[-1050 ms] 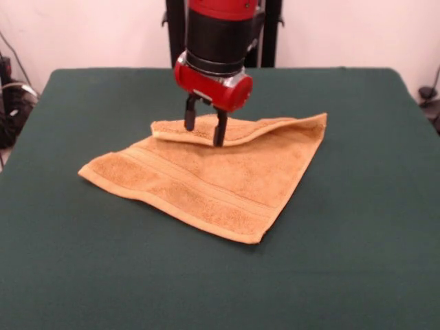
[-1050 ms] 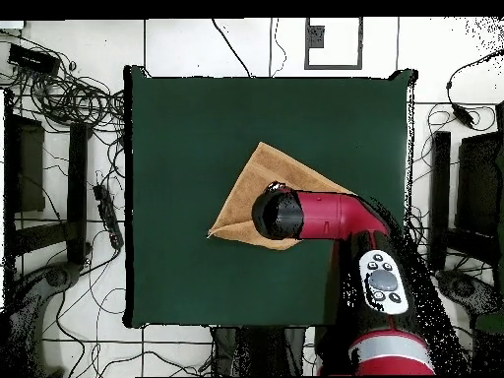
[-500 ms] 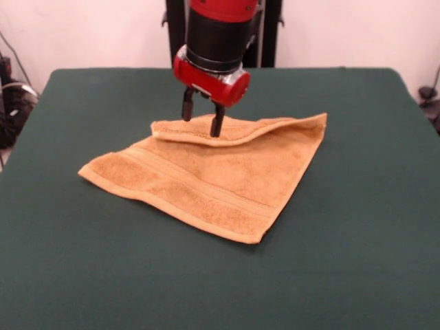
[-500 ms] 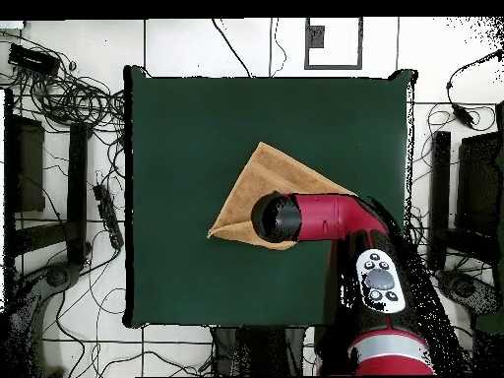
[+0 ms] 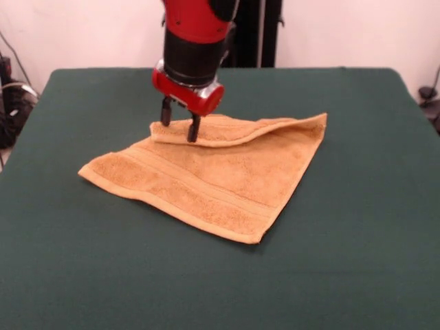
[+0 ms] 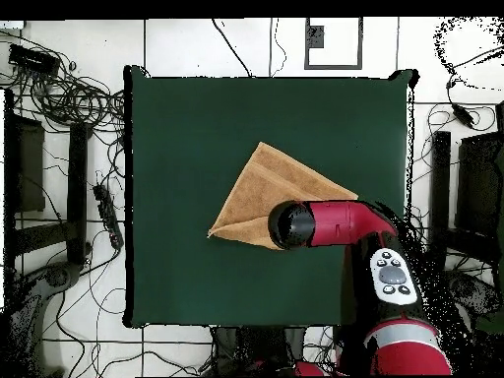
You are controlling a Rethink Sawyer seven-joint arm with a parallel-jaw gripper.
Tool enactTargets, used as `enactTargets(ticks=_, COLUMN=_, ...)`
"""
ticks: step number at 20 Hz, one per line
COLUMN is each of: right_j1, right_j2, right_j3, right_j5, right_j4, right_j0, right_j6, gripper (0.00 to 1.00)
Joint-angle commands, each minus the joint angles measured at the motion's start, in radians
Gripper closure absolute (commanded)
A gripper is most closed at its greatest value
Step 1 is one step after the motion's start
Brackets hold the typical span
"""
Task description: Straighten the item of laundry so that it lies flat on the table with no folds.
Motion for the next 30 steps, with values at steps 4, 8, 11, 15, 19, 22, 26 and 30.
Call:
enactTargets(ticks=4, right_j1=0.144, right_j2=0.084, right_j3=-0.066, right_j5=0.062, right_j4=-0.080, right_j0=-0.001, right_j6=-0.149, gripper=0.00)
enactTargets(ticks=8, right_j1=0.163, right_j2=0.083, right_j3=-0.081, right_j5=0.064, right_j4=-0.082, right_j0=-0.005, right_j6=-0.142, gripper=0.00)
enactTargets(ticks=11, right_j1=0.171, right_j2=0.069, right_j3=-0.095, right_j5=0.111, right_j4=-0.081, right_j0=0.005, right_j6=-0.140, gripper=0.00)
enactTargets(ticks=15, right_j1=0.185, right_j2=0.050, right_j3=-0.119, right_j5=0.161, right_j4=-0.089, right_j0=0.026, right_j6=-0.138, gripper=0.00)
enactTargets(ticks=19, right_j1=0.183, right_j2=0.054, right_j3=-0.122, right_j5=0.192, right_j4=-0.094, right_j0=0.027, right_j6=-0.158, gripper=1.00)
enactTargets(ticks=22, right_j1=0.181, right_j2=0.060, right_j3=-0.121, right_j5=0.200, right_j4=-0.095, right_j0=0.024, right_j6=-0.170, gripper=1.00)
enactTargets(ticks=26, right_j1=0.178, right_j2=0.073, right_j3=-0.115, right_j5=0.209, right_j4=-0.096, right_j0=0.019, right_j6=-0.190, gripper=1.00)
enactTargets(ticks=30, right_j1=0.183, right_j2=0.075, right_j3=-0.109, right_j5=0.185, right_j4=-0.102, right_j0=0.017, right_j6=-0.184, gripper=1.00)
